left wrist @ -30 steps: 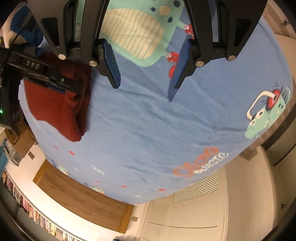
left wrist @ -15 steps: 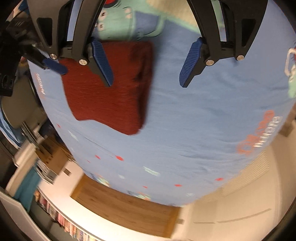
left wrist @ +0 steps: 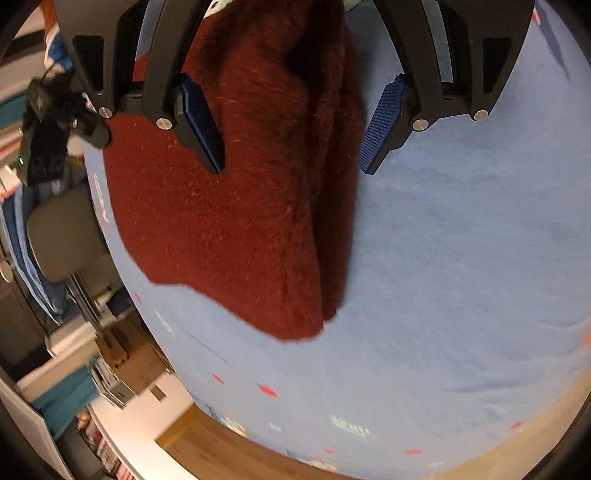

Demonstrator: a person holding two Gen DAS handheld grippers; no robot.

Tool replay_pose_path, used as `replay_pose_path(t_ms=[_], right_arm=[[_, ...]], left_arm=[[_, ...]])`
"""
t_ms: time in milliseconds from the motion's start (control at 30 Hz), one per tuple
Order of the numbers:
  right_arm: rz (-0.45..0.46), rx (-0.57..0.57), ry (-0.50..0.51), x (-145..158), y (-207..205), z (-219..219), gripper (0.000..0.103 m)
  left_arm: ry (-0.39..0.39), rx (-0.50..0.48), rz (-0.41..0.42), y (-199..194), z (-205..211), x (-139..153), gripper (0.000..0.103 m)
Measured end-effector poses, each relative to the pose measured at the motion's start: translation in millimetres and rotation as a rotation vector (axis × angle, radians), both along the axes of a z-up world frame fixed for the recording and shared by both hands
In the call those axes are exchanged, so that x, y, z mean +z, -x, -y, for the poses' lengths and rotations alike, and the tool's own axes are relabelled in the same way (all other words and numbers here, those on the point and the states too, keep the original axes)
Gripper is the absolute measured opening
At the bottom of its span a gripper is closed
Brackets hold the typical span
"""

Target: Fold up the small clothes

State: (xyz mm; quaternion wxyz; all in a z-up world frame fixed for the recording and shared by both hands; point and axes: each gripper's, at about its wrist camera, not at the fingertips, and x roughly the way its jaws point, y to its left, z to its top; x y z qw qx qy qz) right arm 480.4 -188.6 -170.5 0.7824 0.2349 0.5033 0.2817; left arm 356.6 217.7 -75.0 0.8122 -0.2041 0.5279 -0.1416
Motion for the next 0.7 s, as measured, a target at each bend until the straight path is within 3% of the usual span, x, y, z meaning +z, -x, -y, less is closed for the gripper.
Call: replay_pose_path(t_ms=[67,233,300,333,433,533,700], right_arm=[[-0.017,0.006,-0.015,-6.9,-3.3,-0.6,0.097],[-0.087,0.037,-0.065,-29.7,-12.9,-13.0,0.102],[-0.122,0.048,-0.112,-40.1,-17.8,-15.5,0.101],[-0.120,0.050,-0.123,-41.7,-18.9,-16.9,0.099],[-0.123,0.062,-0.176,-40.7,-21.2,-15.8,0.080],[-0.100,0.076,-0.209,-34.4,-23.6,-10.1,0.071],[0.002,0.105,-0.235,3.2,-25.0,13.5,0.069]], left_arm=[[0.027,-0.023,-0.010,-0.8,1.1,-8.2,0.079],[0.143,-0.013,-0.024,-2.6,-7.9,-23.0,0.080],[0.189,-0.011,-0.015,-1.5,-12.9,-24.3,0.070],[0.220,-0.015,-0.007,-0.2,-14.8,-24.4,0.060],[0.300,-0.010,0.035,4.5,-18.0,-18.9,0.044],[0.314,-0.022,0.094,11.3,-11.3,0.1,0.042],[0.342,-0.057,0.163,17.7,10.4,30.3,0.042]])
